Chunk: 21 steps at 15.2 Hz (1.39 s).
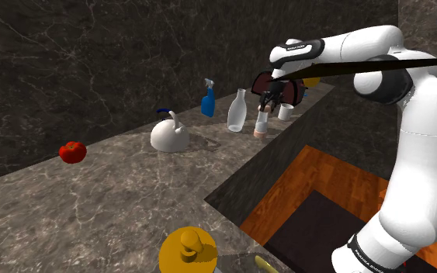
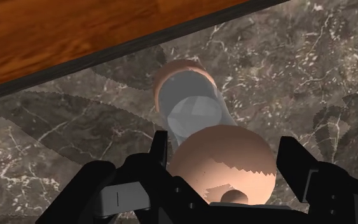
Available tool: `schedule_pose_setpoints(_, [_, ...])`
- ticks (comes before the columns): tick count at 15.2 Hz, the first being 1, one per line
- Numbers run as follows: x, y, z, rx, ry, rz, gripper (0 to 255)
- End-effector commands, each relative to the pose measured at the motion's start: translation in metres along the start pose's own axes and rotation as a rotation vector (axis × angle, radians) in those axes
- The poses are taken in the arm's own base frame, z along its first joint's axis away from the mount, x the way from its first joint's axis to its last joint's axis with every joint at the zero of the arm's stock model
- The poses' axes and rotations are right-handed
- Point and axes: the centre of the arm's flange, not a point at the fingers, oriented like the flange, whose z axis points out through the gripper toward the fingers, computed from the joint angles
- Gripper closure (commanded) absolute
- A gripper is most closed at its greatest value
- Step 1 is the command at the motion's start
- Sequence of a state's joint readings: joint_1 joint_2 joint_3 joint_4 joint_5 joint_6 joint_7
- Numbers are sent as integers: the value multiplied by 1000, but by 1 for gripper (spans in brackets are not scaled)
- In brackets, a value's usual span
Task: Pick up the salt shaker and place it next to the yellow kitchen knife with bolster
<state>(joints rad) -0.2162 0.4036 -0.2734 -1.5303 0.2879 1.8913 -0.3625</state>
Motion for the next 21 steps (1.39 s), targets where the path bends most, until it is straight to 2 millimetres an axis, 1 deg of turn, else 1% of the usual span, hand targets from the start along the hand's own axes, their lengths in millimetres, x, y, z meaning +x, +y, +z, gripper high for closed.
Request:
schedule_pose_setpoints(1, [1, -2, -11, 0, 0, 0, 255])
schedule_pose_setpoints(14, [3, -13, -78, 0, 0, 0, 255])
schedule_pose_setpoints(21, [-71, -68, -86, 0, 0, 0, 255])
